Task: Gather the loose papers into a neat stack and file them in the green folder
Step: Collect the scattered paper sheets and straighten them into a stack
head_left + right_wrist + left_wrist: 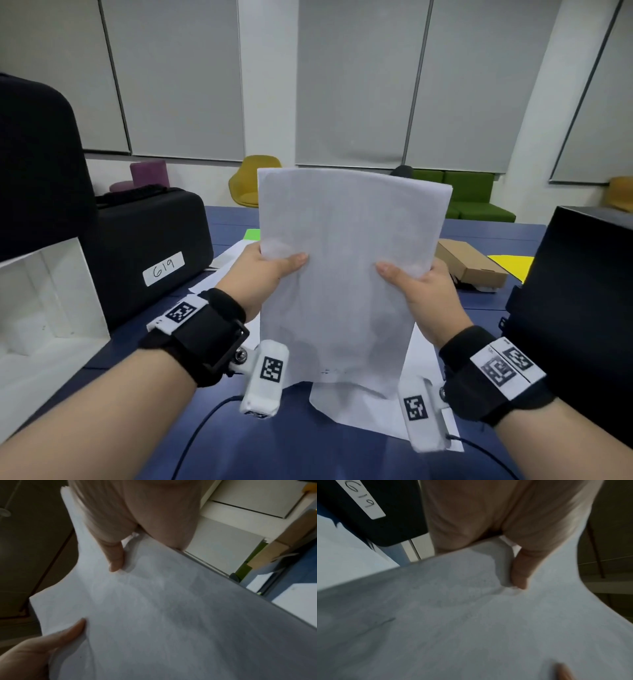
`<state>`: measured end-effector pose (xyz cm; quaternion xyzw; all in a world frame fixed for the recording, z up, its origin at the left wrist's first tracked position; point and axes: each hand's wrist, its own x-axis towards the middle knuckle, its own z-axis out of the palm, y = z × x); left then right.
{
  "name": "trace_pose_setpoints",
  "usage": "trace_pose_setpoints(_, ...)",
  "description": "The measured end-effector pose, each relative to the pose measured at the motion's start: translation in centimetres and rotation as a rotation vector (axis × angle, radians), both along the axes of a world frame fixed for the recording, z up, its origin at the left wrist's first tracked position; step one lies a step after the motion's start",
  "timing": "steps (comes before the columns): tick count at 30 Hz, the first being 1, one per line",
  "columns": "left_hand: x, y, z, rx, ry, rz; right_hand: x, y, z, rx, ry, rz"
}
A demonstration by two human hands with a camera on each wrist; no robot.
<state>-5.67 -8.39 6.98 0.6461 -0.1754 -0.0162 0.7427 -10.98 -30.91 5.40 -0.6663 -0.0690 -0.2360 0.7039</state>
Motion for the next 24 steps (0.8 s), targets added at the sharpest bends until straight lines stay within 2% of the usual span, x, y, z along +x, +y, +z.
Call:
trace_pose_setpoints(5,-0.3,0.0,1.5,-0.005,-0.104,0.003,0.2,-0.4,1.7,-0.003,-0.034,0.035)
trace_pose_setpoints(11,-0.2,0.3,-1.1,-0.018,-0.03,0.021,0.4,0.6,-0.8,-0.04,0.074,0.033)
trace_pose_setpoints(18,0.0,0.7,-0.3,-0.071,-0.064,0.004,0.1,0.2,0.7,-0.054,0.047,0.016)
trace_pose_setpoints(24,-0.2,0.3,-2.1,-0.06,-0.036,0.078,0.5,0.7,-2.1,-0.074,0.144,-0.055)
